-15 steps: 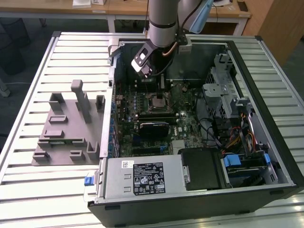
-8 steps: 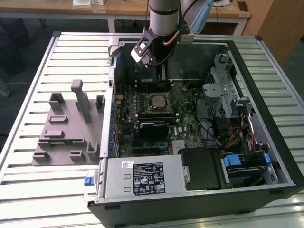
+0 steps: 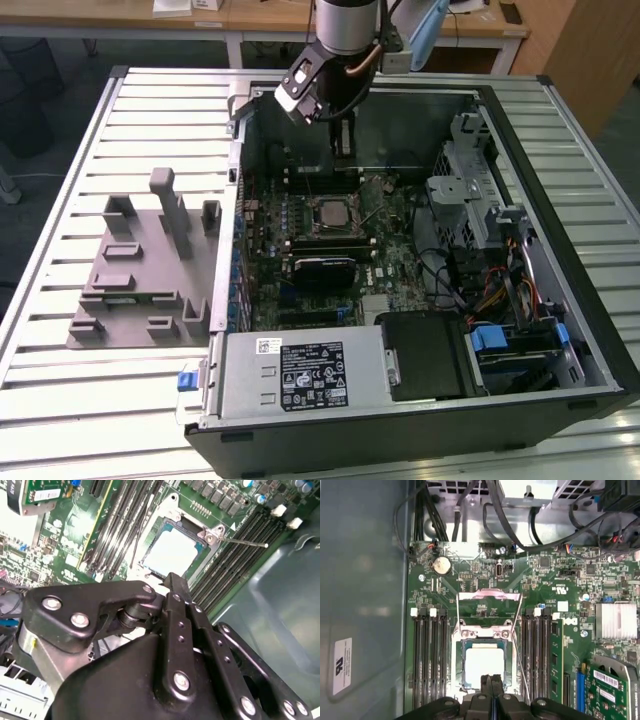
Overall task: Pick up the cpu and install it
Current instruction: 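Place the cpu into insertion slot, then close the cpu cover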
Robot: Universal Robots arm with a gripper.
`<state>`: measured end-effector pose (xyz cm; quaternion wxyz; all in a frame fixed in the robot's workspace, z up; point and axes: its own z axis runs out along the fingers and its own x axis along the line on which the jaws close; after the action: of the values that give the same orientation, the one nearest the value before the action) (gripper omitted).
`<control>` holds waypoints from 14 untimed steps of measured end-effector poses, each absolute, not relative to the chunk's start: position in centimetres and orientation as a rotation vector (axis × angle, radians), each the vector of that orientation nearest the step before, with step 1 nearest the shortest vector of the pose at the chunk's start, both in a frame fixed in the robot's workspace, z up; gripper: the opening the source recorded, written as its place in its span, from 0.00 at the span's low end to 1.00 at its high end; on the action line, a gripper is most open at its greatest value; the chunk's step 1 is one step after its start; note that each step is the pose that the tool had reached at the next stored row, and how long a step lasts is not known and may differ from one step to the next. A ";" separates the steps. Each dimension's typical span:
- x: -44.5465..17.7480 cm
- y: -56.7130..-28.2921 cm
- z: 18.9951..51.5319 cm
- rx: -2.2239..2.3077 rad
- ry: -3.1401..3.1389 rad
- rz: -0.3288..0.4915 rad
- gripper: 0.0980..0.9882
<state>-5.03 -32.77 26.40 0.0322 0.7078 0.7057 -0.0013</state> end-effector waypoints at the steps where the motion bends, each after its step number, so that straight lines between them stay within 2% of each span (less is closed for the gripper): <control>1: -5.0 -32.8 26.4 2.179 2.173 -0.004 0.01; 14: -5.0 -32.8 26.7 2.179 2.173 -0.005 0.01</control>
<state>-4.97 -32.77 26.67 0.0322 0.7078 0.7057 -0.0015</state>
